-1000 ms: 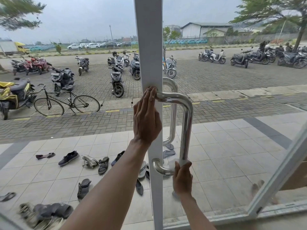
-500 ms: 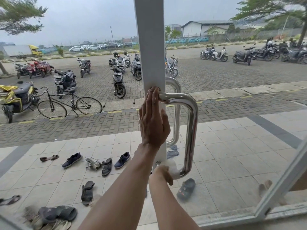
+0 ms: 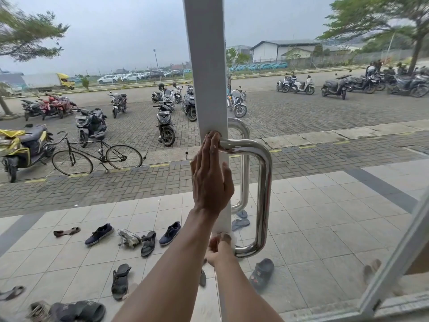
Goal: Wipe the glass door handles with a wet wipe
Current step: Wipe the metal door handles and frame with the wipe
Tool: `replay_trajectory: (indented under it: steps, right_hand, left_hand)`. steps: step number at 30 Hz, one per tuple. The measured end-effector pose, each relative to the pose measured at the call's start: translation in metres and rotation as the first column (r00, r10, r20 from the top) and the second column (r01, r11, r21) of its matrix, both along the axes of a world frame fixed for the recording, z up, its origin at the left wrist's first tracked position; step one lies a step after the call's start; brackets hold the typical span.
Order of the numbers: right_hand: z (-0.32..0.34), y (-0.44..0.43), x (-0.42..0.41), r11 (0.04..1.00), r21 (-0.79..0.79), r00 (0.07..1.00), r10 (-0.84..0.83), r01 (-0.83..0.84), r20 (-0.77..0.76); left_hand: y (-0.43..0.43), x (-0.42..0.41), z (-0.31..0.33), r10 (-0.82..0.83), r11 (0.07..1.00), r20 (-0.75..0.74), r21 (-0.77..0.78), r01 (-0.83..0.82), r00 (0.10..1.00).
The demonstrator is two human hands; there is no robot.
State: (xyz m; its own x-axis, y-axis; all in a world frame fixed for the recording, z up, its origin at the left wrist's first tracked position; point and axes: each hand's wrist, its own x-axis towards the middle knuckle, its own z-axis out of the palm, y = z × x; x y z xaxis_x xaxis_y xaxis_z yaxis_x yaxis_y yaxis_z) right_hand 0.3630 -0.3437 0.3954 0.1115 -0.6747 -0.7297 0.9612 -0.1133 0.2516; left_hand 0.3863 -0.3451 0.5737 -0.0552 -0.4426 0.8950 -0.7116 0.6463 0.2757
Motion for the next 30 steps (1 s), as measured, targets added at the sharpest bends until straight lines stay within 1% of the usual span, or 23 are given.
replay_trajectory:
  steps: [2, 4, 5, 6, 7, 8, 9, 10, 12, 13, 15, 16, 17, 18, 19, 20, 21, 23, 24, 25, 26, 28, 30]
  right_hand:
    - [0.006, 0.006, 0.000, 0.985, -0.068, 0.965, 0.140, -0.159, -0.221]
    - [0.017, 0.017, 0.003, 0.938, -0.063, 0.841, 0.275, -0.341, -0.466]
    - [0.023, 0.025, 0.004, 0.889, -0.032, 0.695, 0.334, -0.457, -0.636]
    - [0.031, 0.033, 0.004, 0.828, 0.044, 0.475, 0.363, -0.560, -0.802]
    - [0.038, 0.043, 0.003, 0.757, 0.138, 0.239, 0.365, -0.639, -0.900]
    - [0.048, 0.057, 0.001, 0.698, 0.218, 0.051, 0.343, -0.683, -0.938]
    - [0.056, 0.069, -0.005, 0.665, 0.273, -0.076, 0.309, -0.695, -0.948]
    - [0.065, 0.081, -0.013, 0.668, 0.310, -0.174, 0.265, -0.676, -0.948]
    - [0.092, 0.106, -0.033, 0.786, 0.258, -0.240, 0.143, -0.562, -0.960]
    - [0.110, 0.117, -0.046, 0.866, 0.186, -0.284, 0.053, -0.465, -0.957]
    - [0.158, 0.135, -0.070, 0.975, 0.010, -0.513, -0.109, -0.223, -0.851]
    - [0.183, 0.138, -0.081, 0.989, -0.108, -0.658, -0.146, -0.099, -0.739]
    - [0.208, 0.136, -0.089, 0.971, -0.239, -0.778, -0.153, -0.003, -0.610]
    - [0.232, 0.132, -0.093, 0.936, -0.350, -0.856, -0.153, 0.036, -0.495]
    - [0.252, 0.123, -0.095, 0.908, -0.418, -0.902, -0.149, 0.038, -0.406]
    - [0.271, 0.110, -0.092, 0.904, -0.428, -0.930, -0.156, 0.001, -0.332]
    - [0.284, 0.097, -0.086, 0.925, -0.374, -0.953, -0.171, -0.068, -0.250]
    - [0.296, 0.070, -0.068, 0.970, -0.102, -0.970, -0.228, -0.220, -0.079]
    - [0.294, 0.061, -0.059, 0.964, 0.053, -0.965, -0.261, -0.260, 0.010]
    - [0.288, 0.054, -0.053, 0.953, 0.159, -0.954, -0.278, -0.260, 0.107]
    - [0.281, 0.051, -0.050, 0.950, 0.193, -0.941, -0.280, -0.244, 0.191]
    - [0.270, 0.052, -0.059, 0.965, 0.125, -0.921, -0.256, -0.229, 0.292]
    - [0.265, 0.055, -0.070, 0.979, 0.037, -0.939, -0.203, -0.201, 0.276]
  left_hand:
    - [0.001, 0.000, 0.002, 0.008, 1.000, 0.007, 0.004, -0.008, 1.000]
    - [0.002, 0.001, 0.002, 0.011, 1.000, 0.015, 0.014, -0.011, 1.000]
    - [0.003, 0.001, 0.002, 0.014, 1.000, 0.014, 0.019, -0.015, 1.000]
    - [0.004, 0.002, 0.002, 0.011, 1.000, 0.011, 0.019, -0.011, 1.000]
    - [0.005, 0.002, 0.003, 0.003, 1.000, 0.005, 0.019, -0.003, 1.000]
    - [0.006, 0.004, 0.004, -0.012, 1.000, 0.003, 0.014, 0.012, 1.000]
    - [0.007, 0.006, 0.006, -0.026, 1.000, -0.002, 0.000, 0.026, 1.000]
    - [0.007, 0.008, 0.009, -0.040, 0.999, -0.013, -0.009, 0.040, 0.999]
    - [0.007, 0.011, 0.014, -0.065, 0.998, -0.041, -0.001, 0.065, 0.997]
    - [0.008, 0.013, 0.018, -0.075, 0.997, -0.049, 0.005, 0.076, 0.996]
    - [0.009, 0.019, 0.023, -0.075, 0.997, -0.004, 0.000, 0.075, 0.997]
    - [0.009, 0.022, 0.024, -0.058, 0.998, 0.033, -0.009, 0.059, 0.998]
    - [0.009, 0.026, 0.025, -0.037, 0.999, 0.059, -0.010, 0.038, 0.998]
    - [0.009, 0.028, 0.026, -0.010, 1.000, 0.067, -0.002, 0.010, 0.998]
    - [0.010, 0.029, 0.026, 0.023, 1.000, 0.061, 0.015, -0.024, 0.998]
    - [0.010, 0.029, 0.026, 0.058, 0.998, 0.048, 0.034, -0.060, 0.997]
    - [0.012, 0.029, 0.025, 0.091, 0.994, 0.034, 0.057, -0.092, 0.995]
    - [0.013, 0.028, 0.022, 0.147, 0.984, 0.005, 0.103, -0.146, 0.989]
    - [0.014, 0.028, 0.020, 0.170, 0.978, -0.016, 0.130, -0.166, 0.985]
    - [0.015, 0.028, 0.018, 0.189, 0.971, -0.036, 0.156, -0.182, 0.981]
    - [0.015, 0.029, 0.017, 0.208, 0.965, -0.051, 0.176, -0.196, 0.977]
    - [0.016, 0.033, 0.015, 0.239, 0.953, -0.043, 0.200, -0.226, 0.970]
    - [0.017, 0.041, 0.014, 0.264, 0.943, -0.011, 0.214, -0.255, 0.965]
